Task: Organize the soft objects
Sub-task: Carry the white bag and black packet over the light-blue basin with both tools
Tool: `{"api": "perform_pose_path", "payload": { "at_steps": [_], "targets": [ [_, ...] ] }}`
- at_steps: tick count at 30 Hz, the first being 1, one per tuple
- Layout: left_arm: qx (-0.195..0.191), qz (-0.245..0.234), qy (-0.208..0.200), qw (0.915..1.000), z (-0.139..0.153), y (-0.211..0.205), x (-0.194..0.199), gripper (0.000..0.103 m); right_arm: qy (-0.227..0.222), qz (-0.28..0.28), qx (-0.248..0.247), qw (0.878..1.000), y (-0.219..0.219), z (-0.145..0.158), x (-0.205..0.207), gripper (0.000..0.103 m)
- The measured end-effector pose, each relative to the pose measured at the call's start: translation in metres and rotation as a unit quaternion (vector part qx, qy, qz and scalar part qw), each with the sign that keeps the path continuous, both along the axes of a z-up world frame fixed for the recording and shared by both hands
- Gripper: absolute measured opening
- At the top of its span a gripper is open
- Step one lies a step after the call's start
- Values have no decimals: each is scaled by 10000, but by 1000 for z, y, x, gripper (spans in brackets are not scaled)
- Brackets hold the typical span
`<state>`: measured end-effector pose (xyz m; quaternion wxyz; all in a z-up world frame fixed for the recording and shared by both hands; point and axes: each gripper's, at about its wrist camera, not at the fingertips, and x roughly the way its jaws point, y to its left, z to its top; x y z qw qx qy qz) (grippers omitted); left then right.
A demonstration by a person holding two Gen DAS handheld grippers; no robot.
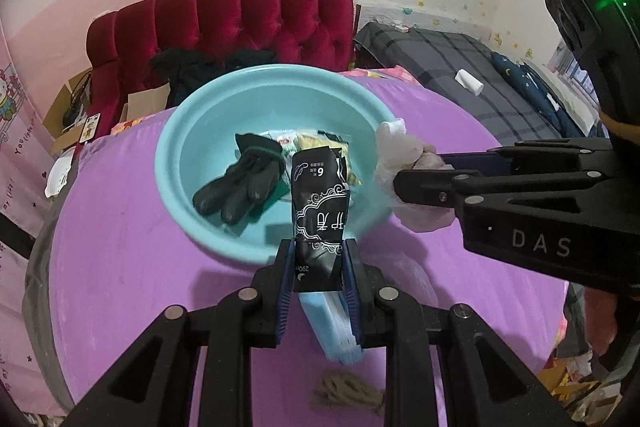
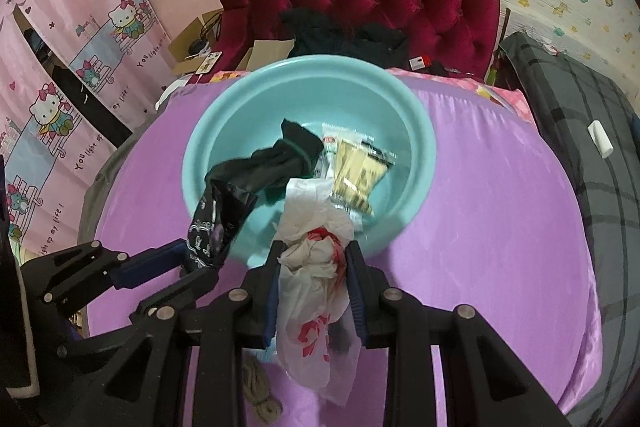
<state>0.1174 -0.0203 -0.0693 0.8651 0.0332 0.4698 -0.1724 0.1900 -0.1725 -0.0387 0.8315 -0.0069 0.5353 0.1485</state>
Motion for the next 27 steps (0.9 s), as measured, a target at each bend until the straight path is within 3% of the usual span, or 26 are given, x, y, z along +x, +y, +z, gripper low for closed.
{"api": "perform_pose_path", "payload": {
  "at_steps": [27],
  "targets": [
    [-73, 251, 217, 9994, -52, -12, 125, 26, 115, -129, 226, 9996, 5, -60, 114, 31]
  ]
}}
